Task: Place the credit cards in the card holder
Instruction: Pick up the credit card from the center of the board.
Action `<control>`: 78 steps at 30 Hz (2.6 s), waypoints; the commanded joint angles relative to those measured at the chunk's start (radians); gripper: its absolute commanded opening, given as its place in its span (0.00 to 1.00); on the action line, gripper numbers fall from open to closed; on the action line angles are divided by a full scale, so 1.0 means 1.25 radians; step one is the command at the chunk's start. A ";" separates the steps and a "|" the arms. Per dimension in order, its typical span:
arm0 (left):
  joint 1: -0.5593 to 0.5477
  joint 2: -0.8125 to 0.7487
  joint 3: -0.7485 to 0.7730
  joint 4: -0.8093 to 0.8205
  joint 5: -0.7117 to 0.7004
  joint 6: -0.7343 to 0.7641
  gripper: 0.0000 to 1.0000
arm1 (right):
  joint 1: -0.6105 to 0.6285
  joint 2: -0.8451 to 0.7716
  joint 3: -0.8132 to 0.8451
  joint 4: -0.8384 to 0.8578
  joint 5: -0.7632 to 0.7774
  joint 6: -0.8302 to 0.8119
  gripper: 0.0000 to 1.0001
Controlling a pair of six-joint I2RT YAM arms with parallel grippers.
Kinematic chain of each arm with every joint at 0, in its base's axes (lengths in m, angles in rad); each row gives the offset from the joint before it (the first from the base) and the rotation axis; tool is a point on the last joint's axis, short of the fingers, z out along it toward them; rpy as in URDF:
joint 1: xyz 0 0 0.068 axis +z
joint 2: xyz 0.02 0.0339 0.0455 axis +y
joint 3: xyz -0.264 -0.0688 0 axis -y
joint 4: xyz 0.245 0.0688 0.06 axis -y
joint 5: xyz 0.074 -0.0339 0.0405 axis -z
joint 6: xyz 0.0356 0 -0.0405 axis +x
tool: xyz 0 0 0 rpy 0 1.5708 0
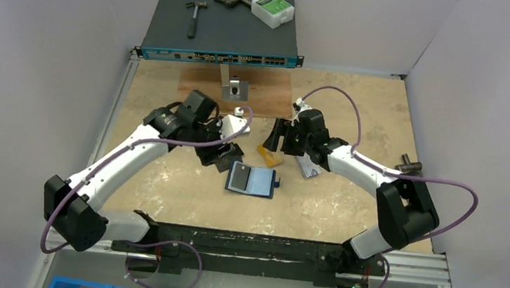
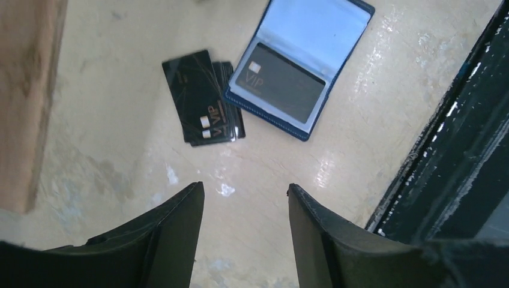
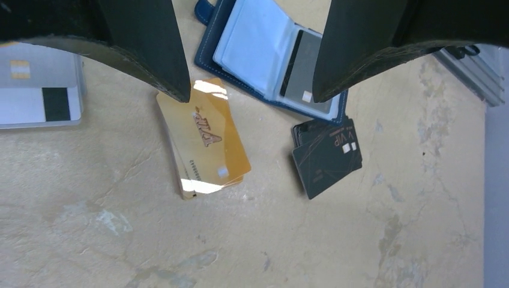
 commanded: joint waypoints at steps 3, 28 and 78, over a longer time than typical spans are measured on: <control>-0.057 0.048 -0.026 0.300 -0.037 0.145 0.54 | -0.006 0.057 0.030 0.043 0.071 -0.033 0.79; -0.090 0.431 0.030 0.656 0.010 0.256 0.68 | -0.068 0.221 0.009 0.138 -0.066 -0.016 0.71; -0.139 0.616 0.163 0.655 -0.017 0.481 0.69 | -0.218 0.303 -0.078 0.272 -0.372 0.014 0.52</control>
